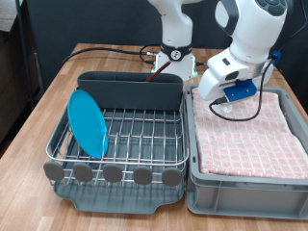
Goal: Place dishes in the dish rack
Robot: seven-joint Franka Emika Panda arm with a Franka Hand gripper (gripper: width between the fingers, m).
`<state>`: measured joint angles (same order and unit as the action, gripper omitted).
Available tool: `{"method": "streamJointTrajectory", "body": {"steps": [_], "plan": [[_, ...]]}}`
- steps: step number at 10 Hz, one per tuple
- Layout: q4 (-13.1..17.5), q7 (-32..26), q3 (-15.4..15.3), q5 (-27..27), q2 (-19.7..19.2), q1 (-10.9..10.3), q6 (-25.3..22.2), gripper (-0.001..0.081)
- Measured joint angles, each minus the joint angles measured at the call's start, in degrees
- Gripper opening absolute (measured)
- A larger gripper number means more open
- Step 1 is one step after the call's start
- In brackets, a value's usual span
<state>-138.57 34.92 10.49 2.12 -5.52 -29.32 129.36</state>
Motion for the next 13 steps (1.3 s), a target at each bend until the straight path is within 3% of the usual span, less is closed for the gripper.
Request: {"method": "streamJointTrajectory", "body": {"steps": [5, 9, 13], "plan": [[0.8, 0.7, 0.7, 0.5, 3.7, 0.0, -3.6, 0.0067], [4.1, 0.6, 4.2, 3.3, 7.1, 1.2, -8.2, 0.0067], [8.6, -0.9, 8.1, 4.4, 7.8, 3.4, -5.5, 0.0067]]}}
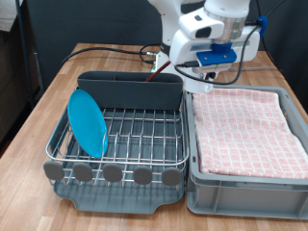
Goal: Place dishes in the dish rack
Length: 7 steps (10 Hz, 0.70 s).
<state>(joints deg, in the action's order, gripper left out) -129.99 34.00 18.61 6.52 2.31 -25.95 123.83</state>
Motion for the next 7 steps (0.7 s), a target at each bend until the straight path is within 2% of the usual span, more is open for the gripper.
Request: {"method": "streamJointTrajectory", "body": {"steps": [2, 4, 5, 7], "plan": [[2.4, -2.9, 1.4, -1.2, -0.7, 0.6, 0.5, 0.0067], [2.4, -2.1, 1.4, -1.7, -0.9, 0.5, 0.4, 0.0067], [3.1, -1.7, 1.7, -3.6, -1.6, 0.6, 1.1, 0.0067], [6.9, -1.5, 2.6, -7.9, -5.3, 0.7, 3.1, 0.0066]]}}
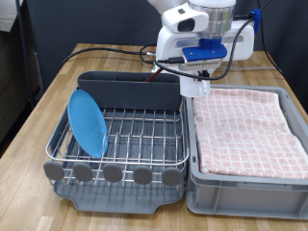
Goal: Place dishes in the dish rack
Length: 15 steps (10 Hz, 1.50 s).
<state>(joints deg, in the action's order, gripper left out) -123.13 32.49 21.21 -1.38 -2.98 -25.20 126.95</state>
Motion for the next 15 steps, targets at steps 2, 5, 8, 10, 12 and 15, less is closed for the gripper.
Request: {"method": "streamJointTrajectory", "body": {"steps": [2, 5, 8, 10, 12, 15], "plan": [[4.8, 3.4, 0.9, -1.1, -4.3, 0.3, 0.2, 0.0066], [13.3, 7.5, 2.2, 0.2, -11.4, 0.3, -1.7, 0.0066], [13.0, 6.8, 2.3, -0.2, -11.6, 0.4, 1.4, 0.0066], [13.5, 6.3, 2.5, -0.5, -12.6, 1.0, 4.2, 0.0066], [15.4, 6.2, 2.6, -0.8, -14.5, 1.6, 5.8, 0.0066], [19.6, 5.9, 2.5, -1.9, -17.8, 2.6, 5.6, 0.0066]]}}
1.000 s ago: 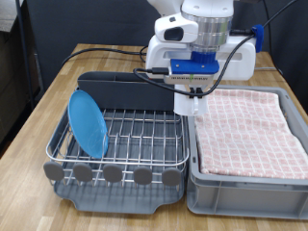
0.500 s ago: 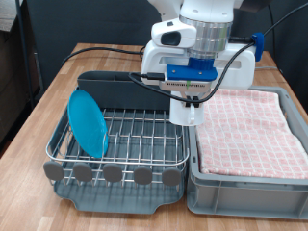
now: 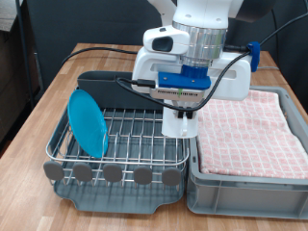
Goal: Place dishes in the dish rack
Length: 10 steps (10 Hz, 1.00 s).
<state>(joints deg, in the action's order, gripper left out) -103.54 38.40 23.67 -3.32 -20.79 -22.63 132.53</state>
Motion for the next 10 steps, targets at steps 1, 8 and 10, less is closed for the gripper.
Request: {"method": "streamJointTrajectory", "body": {"steps": [1, 8, 10], "plan": [[1.4, -0.1, -0.1, -0.4, -1.1, 0.3, -0.4, 0.0066], [8.6, -1.7, -1.4, -3.5, -7.9, 2.5, -1.2, 0.0066], [10.4, -2.9, -2.3, -4.8, -10.0, 3.8, -1.2, 0.0066]]}}
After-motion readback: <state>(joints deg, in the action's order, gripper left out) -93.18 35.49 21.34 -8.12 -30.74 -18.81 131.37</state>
